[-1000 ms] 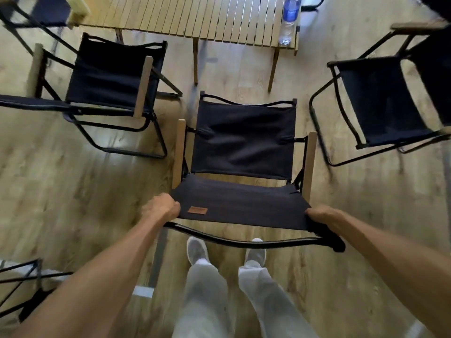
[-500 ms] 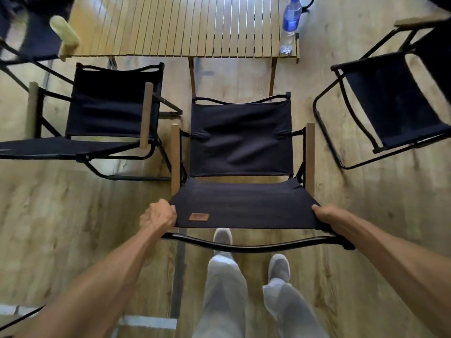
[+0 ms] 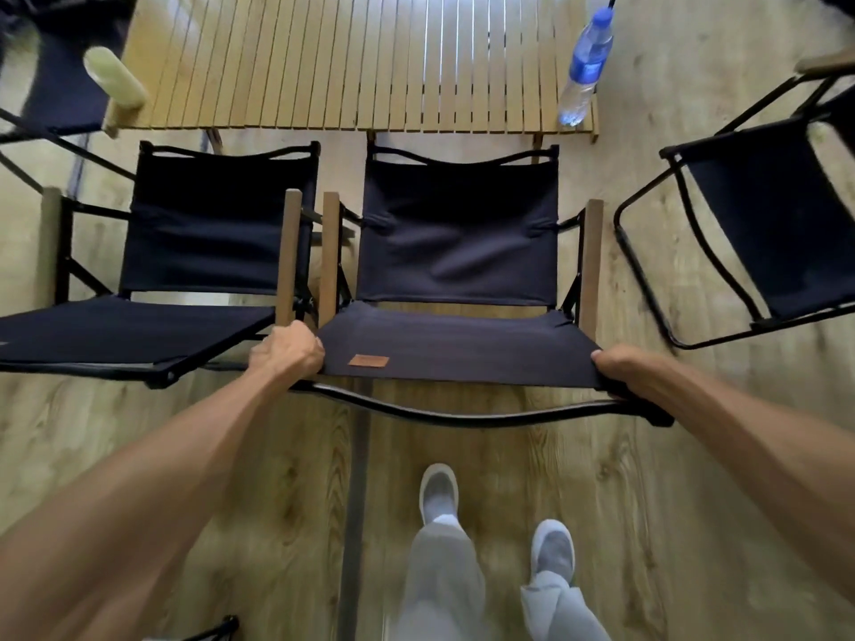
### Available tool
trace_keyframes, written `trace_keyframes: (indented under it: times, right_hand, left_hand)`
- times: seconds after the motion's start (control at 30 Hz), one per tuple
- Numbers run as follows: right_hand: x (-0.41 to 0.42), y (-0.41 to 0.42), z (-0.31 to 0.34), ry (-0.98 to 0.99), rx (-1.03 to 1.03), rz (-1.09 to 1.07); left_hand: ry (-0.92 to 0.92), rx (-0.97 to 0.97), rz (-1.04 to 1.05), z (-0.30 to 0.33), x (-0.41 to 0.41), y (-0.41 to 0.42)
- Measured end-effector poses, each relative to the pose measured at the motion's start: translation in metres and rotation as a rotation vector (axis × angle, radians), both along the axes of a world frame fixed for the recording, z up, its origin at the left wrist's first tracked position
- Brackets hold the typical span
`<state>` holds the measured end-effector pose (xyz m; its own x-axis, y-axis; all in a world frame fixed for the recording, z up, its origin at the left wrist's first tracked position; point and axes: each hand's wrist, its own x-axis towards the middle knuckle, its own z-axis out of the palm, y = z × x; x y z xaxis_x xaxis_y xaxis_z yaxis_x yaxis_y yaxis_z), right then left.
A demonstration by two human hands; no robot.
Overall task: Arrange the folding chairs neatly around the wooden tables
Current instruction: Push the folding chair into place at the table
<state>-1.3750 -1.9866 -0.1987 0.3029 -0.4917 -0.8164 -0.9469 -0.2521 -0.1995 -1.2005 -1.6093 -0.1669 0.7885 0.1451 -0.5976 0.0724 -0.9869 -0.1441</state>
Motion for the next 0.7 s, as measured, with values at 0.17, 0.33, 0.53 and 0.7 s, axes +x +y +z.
trace_keyframes:
  times: [0.17,0.33,0.53,0.7]
  right_hand:
    - [0.0,0.002,-0.01,0.045,0.005,0.021]
    - [0.006,0.006,-0.009,0.108,0.024,0.013]
    - [0.018,0.002,-0.007,0.089,0.021,-0.057]
    - [0.029,0.006,0.004,0.126,-0.108,0.095]
  left_hand:
    - [0.028,0.009,-0.023,0.001,0.005,-0.001]
    - [0.041,0.05,-0.044,0.008,0.005,0.003]
    - [0.034,0.066,-0.021,0.008,0.002,0.005]
    - [-0.019,0.134,-0.107,0.018,0.001,-0.002]
